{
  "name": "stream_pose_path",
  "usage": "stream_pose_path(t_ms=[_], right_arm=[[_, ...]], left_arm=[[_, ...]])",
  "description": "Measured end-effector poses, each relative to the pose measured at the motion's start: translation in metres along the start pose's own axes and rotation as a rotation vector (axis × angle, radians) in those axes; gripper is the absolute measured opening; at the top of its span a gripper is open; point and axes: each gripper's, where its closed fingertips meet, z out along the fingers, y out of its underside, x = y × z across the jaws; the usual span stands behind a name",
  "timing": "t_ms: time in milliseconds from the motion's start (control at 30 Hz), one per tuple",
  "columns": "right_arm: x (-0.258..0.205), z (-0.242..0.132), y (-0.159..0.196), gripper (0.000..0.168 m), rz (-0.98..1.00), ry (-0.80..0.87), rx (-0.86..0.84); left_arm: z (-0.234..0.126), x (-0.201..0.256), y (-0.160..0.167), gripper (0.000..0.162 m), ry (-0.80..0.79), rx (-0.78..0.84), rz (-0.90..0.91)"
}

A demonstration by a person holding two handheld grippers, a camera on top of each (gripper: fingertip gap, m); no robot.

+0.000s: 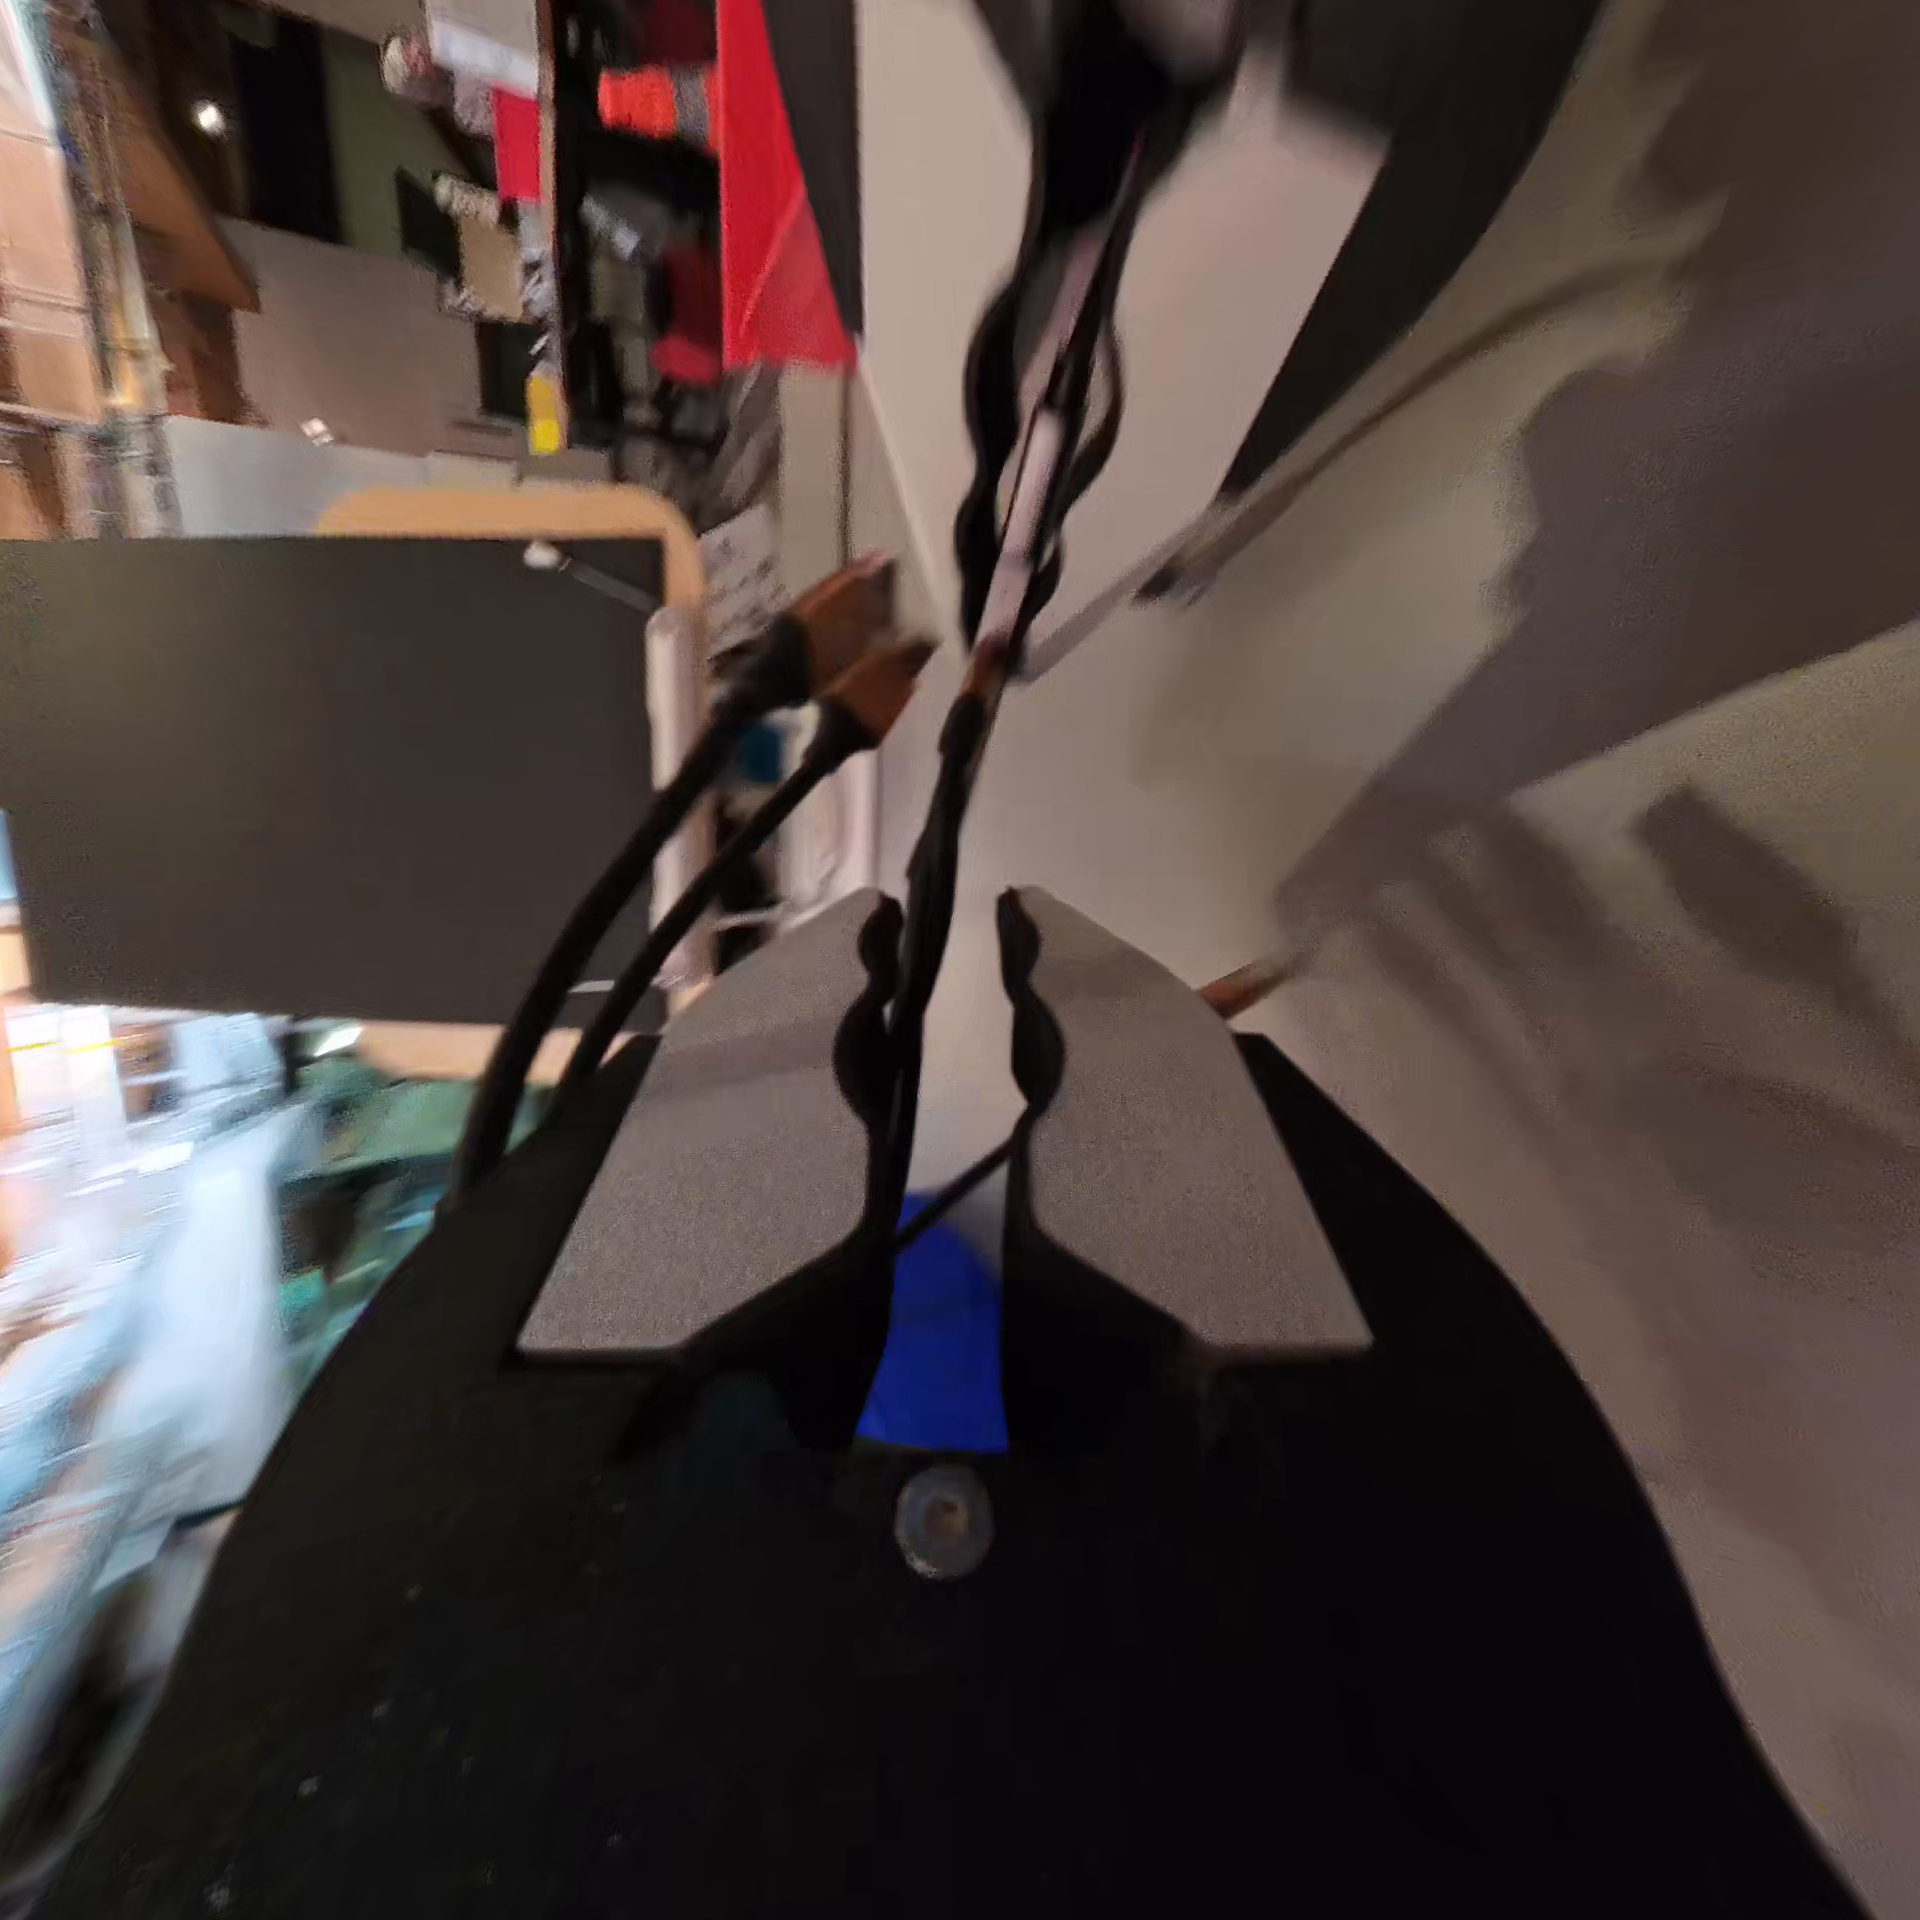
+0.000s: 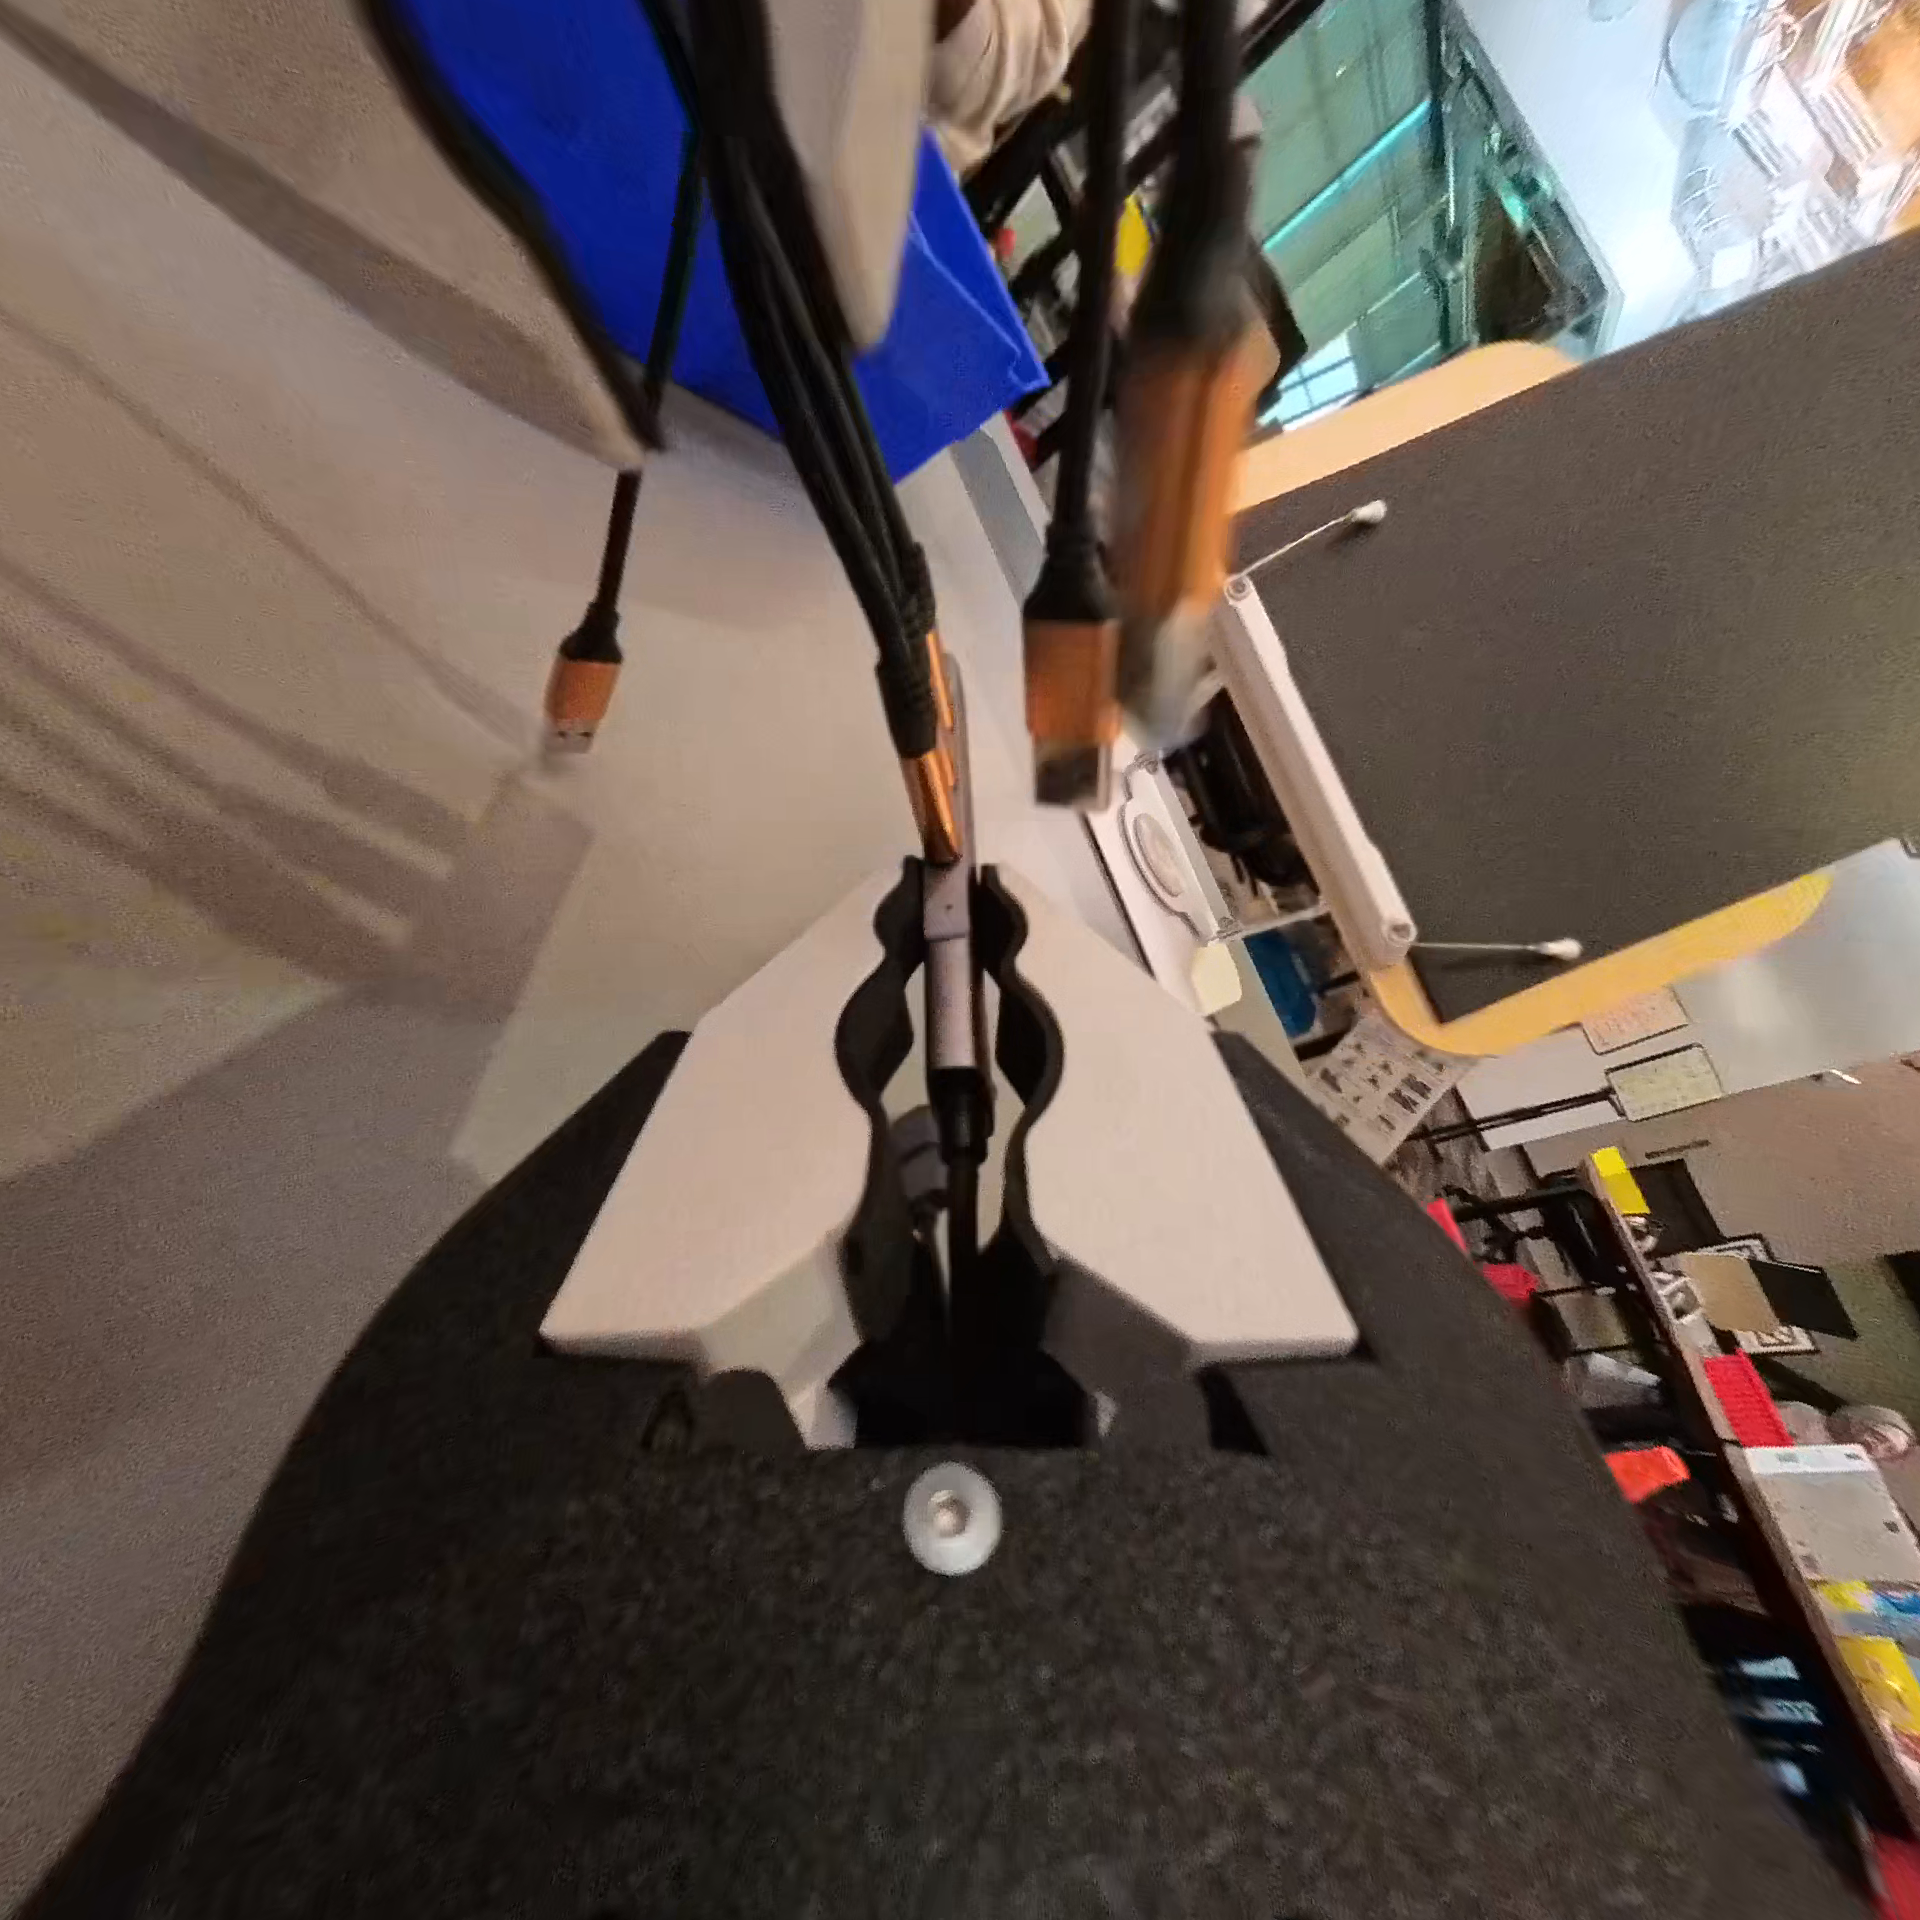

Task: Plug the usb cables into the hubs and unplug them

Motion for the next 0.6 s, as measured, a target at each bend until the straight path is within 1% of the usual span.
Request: stream_pose_path(t_ms=[33, 67, 167, 267, 333, 367, 400, 433, 467, 500, 567, 600], right_arm=[[-0.002, 0.000, 0.004, 0.007, 0.028, -0.010, 0.011], [-0.001, -0.001, 0.008, 0.008, 0.053, -0.011, 0.019], [0.010, -0.002, 0.022, 0.008, 0.133, 0.026, 0.019], [0.013, -0.008, 0.015, 0.007, 0.210, 0.006, 0.114], [0.016, -0.010, 0.009, 0.007, 0.256, 0.007, 0.161], [0.014, -0.011, 0.004, 0.007, 0.291, -0.024, 0.195], [0.013, -0.012, -0.003, 0.007, 0.328, -0.052, 0.233], [0.012, -0.013, -0.009, 0.007, 0.363, -0.078, 0.269], [0.008, -0.015, -0.016, 0.007, 0.402, -0.125, 0.308], [0.002, -0.017, -0.023, 0.007, 0.446, -0.185, 0.342], [-0.003, -0.021, -0.036, 0.007, 0.511, -0.252, 0.407], [-0.007, -0.024, -0.044, 0.007, 0.540, -0.293, 0.440]], left_arm=[[-0.014, 0.010, -0.015, 0.021, 0.063, 0.082, -0.086], [-0.029, 0.021, -0.030, 0.019, 0.152, 0.165, -0.180], [-0.083, 0.041, -0.062, 0.030, 0.489, 0.383, -0.464], [-0.133, 0.016, -0.065, 0.031, 0.739, 0.631, -0.683], [-0.150, -0.016, -0.046, 0.033, 0.814, 0.759, -0.800], [-0.150, -0.029, -0.032, 0.036, 0.833, 0.783, -0.832], [-0.143, -0.037, -0.014, 0.038, 0.833, 0.764, -0.849], [-0.126, -0.044, 0.006, 0.036, 0.786, 0.711, -0.861], [-0.104, -0.049, 0.027, 0.037, 0.717, 0.650, -0.873], [-0.083, -0.049, 0.044, 0.038, 0.681, 0.598, -0.874], [-0.046, -0.037, 0.063, 0.041, 0.683, 0.517, -0.892], [-0.032, -0.028, 0.064, 0.044, 0.713, 0.503, -0.897]])
